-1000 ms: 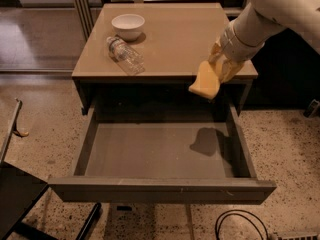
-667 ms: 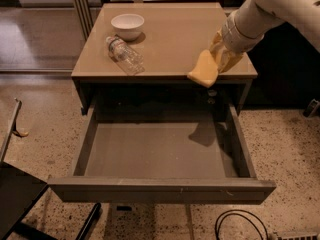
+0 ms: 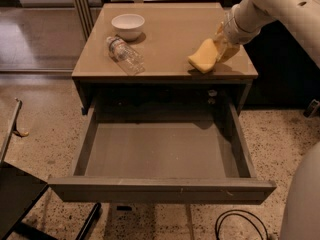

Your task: Pick sponge from top drawer and place on counter

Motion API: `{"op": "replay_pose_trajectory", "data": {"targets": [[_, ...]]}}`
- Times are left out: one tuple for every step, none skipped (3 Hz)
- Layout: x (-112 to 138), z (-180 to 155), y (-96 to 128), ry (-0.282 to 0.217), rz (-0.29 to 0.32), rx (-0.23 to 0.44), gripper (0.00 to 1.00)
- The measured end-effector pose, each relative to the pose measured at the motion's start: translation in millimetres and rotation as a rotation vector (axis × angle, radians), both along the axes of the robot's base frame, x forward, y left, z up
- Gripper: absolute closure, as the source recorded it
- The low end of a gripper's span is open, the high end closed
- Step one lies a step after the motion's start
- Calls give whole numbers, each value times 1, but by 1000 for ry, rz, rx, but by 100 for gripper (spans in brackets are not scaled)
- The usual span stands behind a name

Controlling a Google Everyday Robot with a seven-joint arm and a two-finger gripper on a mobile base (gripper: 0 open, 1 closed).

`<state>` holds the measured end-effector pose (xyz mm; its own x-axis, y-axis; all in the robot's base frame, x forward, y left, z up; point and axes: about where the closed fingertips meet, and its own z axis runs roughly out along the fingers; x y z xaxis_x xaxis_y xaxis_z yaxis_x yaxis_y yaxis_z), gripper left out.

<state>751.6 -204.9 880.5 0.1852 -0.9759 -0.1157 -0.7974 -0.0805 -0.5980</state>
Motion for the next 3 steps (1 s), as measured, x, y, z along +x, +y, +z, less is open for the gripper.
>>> {"op": "replay_pose_trajectory", "data": {"targets": [[18,-13,-5,39,-90,39,83],[26,-21,-8,80,-133,45,60],[31,-26,-9,113,-152,54,37]]}}
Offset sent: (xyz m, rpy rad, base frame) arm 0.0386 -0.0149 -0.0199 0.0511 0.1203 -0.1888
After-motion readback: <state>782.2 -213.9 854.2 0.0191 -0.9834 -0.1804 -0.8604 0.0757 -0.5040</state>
